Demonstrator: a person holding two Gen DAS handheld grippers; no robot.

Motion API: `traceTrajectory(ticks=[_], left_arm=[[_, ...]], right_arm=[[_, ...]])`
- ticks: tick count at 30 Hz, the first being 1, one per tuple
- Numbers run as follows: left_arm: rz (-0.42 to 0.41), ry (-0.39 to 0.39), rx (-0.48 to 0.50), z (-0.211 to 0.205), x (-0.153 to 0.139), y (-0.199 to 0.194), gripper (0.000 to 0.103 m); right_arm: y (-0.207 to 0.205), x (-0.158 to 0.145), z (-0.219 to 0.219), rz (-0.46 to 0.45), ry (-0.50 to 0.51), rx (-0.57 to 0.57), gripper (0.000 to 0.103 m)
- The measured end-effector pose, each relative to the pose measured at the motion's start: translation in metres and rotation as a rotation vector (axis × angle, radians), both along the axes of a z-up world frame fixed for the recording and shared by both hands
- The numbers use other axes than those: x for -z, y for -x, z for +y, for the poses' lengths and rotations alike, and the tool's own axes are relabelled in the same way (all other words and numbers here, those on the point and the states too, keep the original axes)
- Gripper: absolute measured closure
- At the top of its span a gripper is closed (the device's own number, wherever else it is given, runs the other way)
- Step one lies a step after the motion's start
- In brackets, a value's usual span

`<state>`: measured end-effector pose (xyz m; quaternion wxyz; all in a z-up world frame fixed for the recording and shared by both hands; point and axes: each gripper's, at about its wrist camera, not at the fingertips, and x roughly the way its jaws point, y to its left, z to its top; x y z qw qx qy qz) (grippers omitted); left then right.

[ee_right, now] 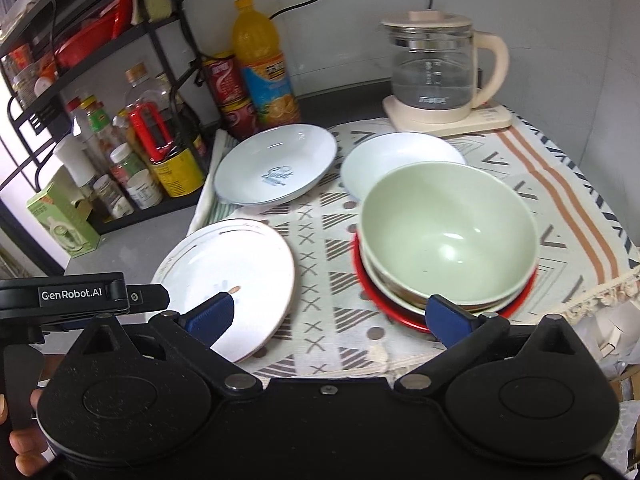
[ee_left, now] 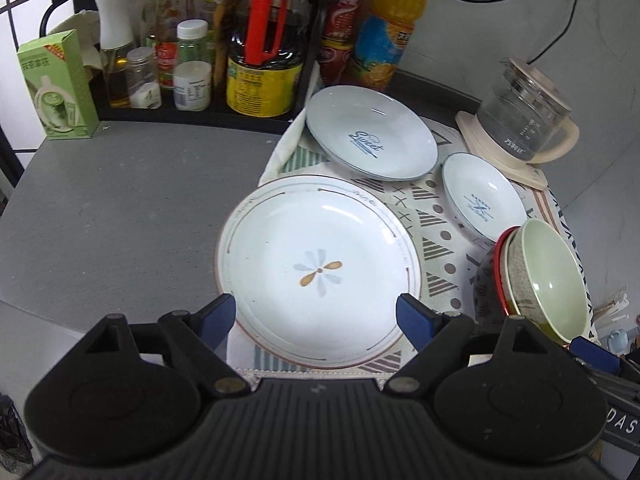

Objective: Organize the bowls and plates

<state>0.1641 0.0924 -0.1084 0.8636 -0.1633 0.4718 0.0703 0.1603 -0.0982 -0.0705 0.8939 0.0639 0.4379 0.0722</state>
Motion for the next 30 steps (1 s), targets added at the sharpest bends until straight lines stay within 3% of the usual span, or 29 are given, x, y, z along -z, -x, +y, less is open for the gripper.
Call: traceTrajectory(ticks=[13,30], left_arm=[[-0.029,0.055,-0.070,0.019,-0.006,-0.007,0.017],[-0.002,0.057,-0.097,0.026,0.005,-0.085,0.017]], right_arm=[[-0.014,0.001,0.026,0.007,0.039,-0.060,0.000],[-0.080,0.009,0.036,0.005,-0.010,-0.108,0.000]])
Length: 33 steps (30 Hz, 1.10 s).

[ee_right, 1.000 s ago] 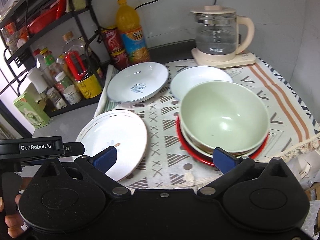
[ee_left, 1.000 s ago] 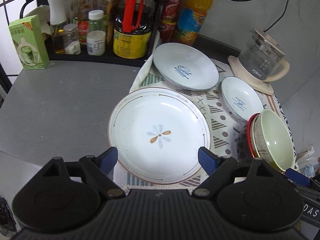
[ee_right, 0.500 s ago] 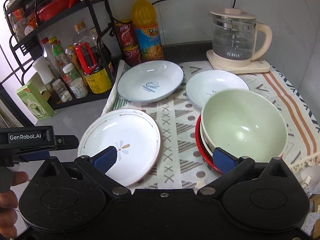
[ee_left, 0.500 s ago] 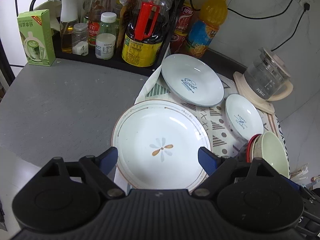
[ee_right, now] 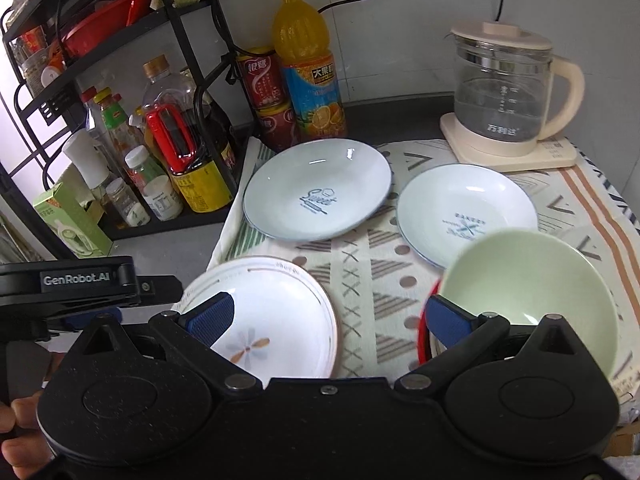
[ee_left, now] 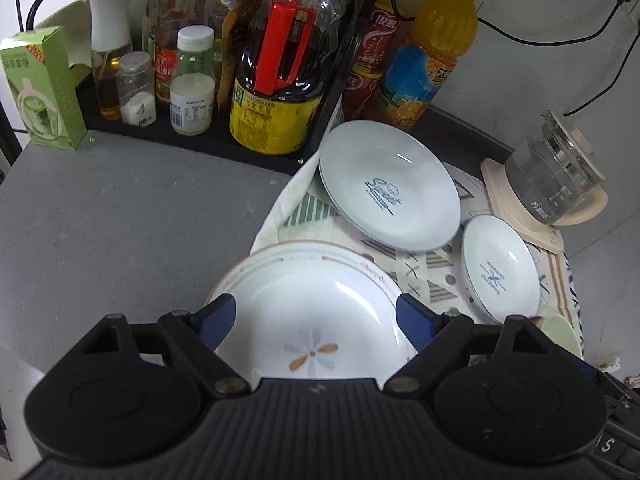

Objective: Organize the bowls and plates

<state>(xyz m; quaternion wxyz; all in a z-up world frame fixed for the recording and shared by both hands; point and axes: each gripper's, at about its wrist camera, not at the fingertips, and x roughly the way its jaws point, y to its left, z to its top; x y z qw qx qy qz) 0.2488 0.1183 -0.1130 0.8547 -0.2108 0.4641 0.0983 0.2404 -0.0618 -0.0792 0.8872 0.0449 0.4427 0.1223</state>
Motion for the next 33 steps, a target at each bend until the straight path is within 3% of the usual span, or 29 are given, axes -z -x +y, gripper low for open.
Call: traceTrajectory(ticks=[12,16,25,33], left_arm=[[0.018,0.034,-0.035,0.015,0.019,-0.059,0.017],[0.022,0.105,-0.052,0.023,0.030,-0.076,0.017],[0.066,0.200,-0.111,0.031,0.059,-0.107,0.017],[0.071,0.173,-0.112,0.027,0.075,-0.124,0.020]], right_arm=[[-0.065,0.016,0.010,0.026,-0.013,0.015,0.000],[-0.084,0.027,0.012,0.053,-0.006,0.027,0.000],[-0.122,0.059,0.009,0.140,-0.105,0.101,0.000],[-0.143,0.089,0.001,0.210,-0.125,0.179,0.000]])
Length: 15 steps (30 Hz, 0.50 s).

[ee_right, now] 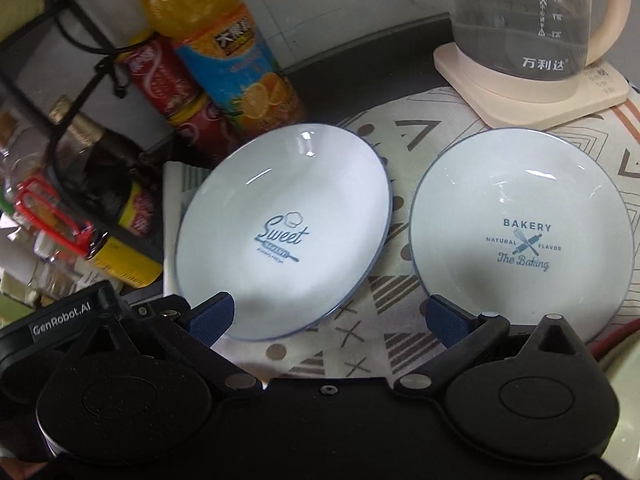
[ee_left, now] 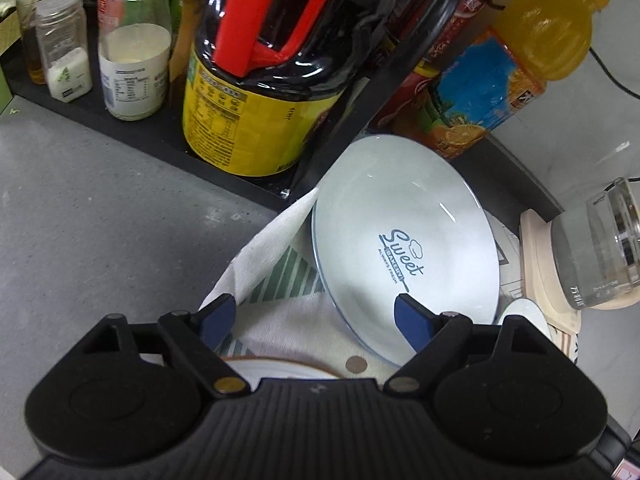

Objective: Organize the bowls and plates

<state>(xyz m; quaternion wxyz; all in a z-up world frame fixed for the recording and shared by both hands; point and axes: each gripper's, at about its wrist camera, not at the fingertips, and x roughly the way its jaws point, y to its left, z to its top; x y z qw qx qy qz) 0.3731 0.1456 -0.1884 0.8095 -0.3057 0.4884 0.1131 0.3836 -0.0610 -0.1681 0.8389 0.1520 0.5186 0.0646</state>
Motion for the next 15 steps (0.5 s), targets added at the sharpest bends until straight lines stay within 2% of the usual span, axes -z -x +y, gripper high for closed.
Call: traceTrajectory(ticks=[2,5,7,9,12,15], left_arm=[[0.003,0.004,-0.009,-0.001,0.005,-0.004,0.027],[0.021,0.025,-0.020,-0.001,0.013,-0.011,0.043],[0.039,0.027,-0.025,-0.001,0.017,-0.015,0.053],[0.040,0.027,-0.027,-0.002,0.021,-0.019,0.064],[0.046,0.042,-0.032,-0.002,0.027,-0.025,0.074],[0.035,0.037,-0.020,-0.005,0.030,-0.028,0.079]], right_arm=[[-0.004,0.006,-0.002,0.009,-0.002,0.017,0.000],[-0.010,0.012,0.000,0.009,-0.002,0.035,0.009],[-0.015,0.012,0.003,-0.002,-0.007,0.030,0.017],[-0.020,0.016,0.006,0.023,-0.007,0.039,0.029],[-0.024,0.023,0.006,0.051,-0.029,0.052,0.041],[-0.028,0.035,0.004,0.081,-0.040,0.064,0.054]])
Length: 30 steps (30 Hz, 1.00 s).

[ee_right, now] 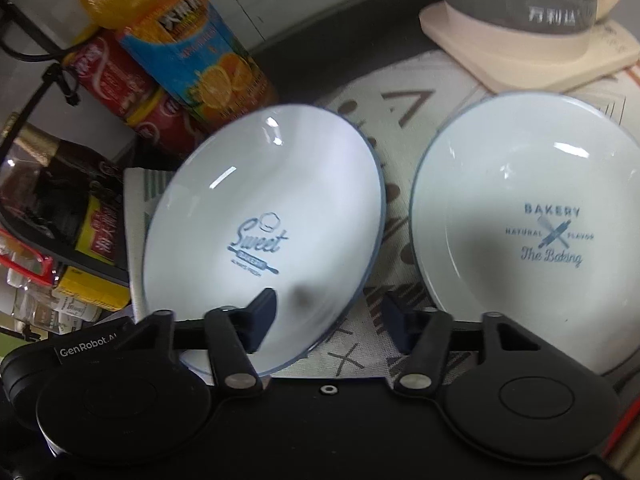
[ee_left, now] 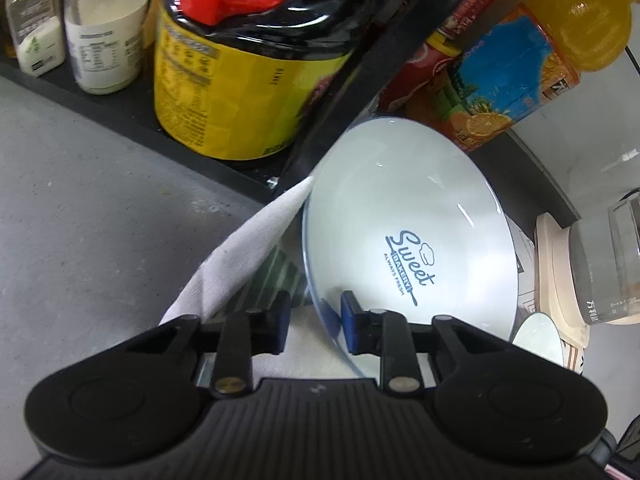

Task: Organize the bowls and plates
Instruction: 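Close both grippers on the rim of the white 'Sweet' plate, then carry the 'Sweet' plate with both grippers onto the white flower-pattern plate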

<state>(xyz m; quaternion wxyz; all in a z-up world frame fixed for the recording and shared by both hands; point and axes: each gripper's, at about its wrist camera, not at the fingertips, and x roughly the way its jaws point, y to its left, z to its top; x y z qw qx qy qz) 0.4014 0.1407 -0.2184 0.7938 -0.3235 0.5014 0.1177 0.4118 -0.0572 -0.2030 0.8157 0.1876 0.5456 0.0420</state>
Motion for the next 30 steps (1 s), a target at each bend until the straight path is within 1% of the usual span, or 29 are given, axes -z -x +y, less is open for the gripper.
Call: traceTrajectory(ticks=[1,2,3,4,5,8,10,11,12,13,15,17,19,30], left_arm=[[-0.002,0.001,-0.002,-0.001,0.002,-0.001,0.079],[-0.005,0.004,-0.007,-0.001,0.003,-0.001,0.081],[-0.010,0.004,-0.008,-0.001,0.003,-0.002,0.084],[-0.015,0.003,-0.005,-0.002,0.004,-0.003,0.085],[-0.021,0.008,-0.003,-0.003,0.004,-0.004,0.090],[-0.025,-0.003,-0.003,-0.006,0.002,-0.004,0.091],[-0.035,-0.005,-0.001,-0.006,0.000,-0.003,0.091],[-0.044,-0.007,0.002,-0.005,-0.003,-0.001,0.092],[-0.054,-0.012,0.009,-0.006,-0.005,0.001,0.092],[-0.065,-0.019,0.018,-0.007,-0.008,0.002,0.092],[-0.078,-0.031,0.026,-0.009,-0.014,0.005,0.092],[-0.085,-0.045,0.028,-0.011,-0.019,0.009,0.092],[-0.090,-0.057,0.031,-0.012,-0.024,0.014,0.092],[-0.104,-0.059,0.037,-0.013,-0.041,0.049,0.092]], right_arm=[[-0.001,0.004,-0.002,0.010,-0.009,0.007,0.056],[-0.001,0.007,-0.003,0.009,-0.013,0.013,0.062],[-0.001,0.007,-0.002,-0.008,-0.005,0.008,0.064],[-0.003,0.007,-0.001,-0.016,0.006,-0.002,0.064],[-0.004,0.008,-0.001,-0.024,0.008,-0.007,0.063],[-0.008,0.009,-0.001,-0.038,0.008,-0.007,0.065],[-0.010,0.009,0.000,-0.042,0.022,-0.001,0.073],[-0.011,0.009,-0.001,-0.041,0.031,0.008,0.082],[-0.012,0.010,-0.003,-0.038,0.037,0.013,0.084],[-0.011,0.009,-0.006,-0.040,0.022,0.014,0.085],[-0.008,0.004,-0.010,-0.065,0.000,0.008,0.089],[-0.003,-0.003,-0.009,-0.093,0.003,-0.007,0.090],[0.000,-0.007,-0.010,-0.095,-0.001,-0.001,0.090],[0.029,-0.027,-0.011,-0.122,0.013,-0.001,0.089]])
